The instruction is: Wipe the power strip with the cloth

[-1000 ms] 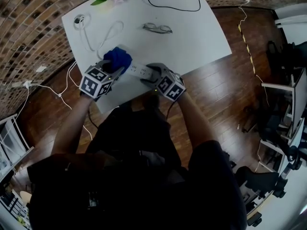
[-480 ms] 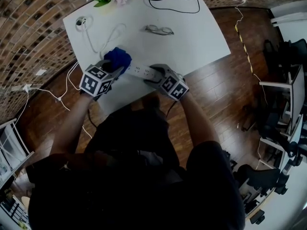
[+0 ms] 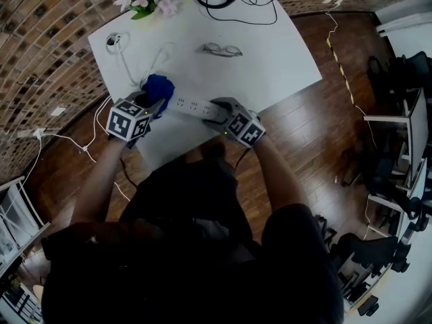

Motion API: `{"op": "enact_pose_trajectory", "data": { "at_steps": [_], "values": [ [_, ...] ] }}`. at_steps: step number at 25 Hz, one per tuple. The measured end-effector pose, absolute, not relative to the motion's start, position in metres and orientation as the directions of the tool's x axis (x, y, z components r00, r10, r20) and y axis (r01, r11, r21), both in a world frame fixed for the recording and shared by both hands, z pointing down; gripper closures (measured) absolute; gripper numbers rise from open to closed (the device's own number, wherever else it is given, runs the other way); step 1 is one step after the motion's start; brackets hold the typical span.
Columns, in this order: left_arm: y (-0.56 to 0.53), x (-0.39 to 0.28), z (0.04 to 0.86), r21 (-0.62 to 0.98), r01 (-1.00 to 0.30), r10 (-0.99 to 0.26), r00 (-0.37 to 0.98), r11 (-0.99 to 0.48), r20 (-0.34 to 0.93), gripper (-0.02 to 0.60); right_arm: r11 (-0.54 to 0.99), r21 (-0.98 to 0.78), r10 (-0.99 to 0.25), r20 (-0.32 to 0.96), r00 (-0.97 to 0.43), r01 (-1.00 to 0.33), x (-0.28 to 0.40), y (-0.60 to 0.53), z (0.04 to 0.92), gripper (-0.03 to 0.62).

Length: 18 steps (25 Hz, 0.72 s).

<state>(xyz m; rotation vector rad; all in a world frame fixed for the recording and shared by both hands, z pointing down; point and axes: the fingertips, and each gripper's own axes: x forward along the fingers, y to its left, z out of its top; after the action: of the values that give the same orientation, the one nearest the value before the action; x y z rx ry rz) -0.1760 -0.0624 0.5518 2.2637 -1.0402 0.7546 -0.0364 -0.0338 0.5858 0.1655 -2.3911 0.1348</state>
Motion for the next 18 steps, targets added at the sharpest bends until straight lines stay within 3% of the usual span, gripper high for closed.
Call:
{"op": "enact_pose_trajectory", "data": {
  "at_steps": [18],
  "values": [
    [-0.063,-0.200,0.565,0.231,-0.834,-0.486,0.492,-0.501,0.722,0.480,0.986,-0.056,-0.078,0.675,-0.734,-0.157,-0.038,-0.032,0.586,0.313]
  ]
}}
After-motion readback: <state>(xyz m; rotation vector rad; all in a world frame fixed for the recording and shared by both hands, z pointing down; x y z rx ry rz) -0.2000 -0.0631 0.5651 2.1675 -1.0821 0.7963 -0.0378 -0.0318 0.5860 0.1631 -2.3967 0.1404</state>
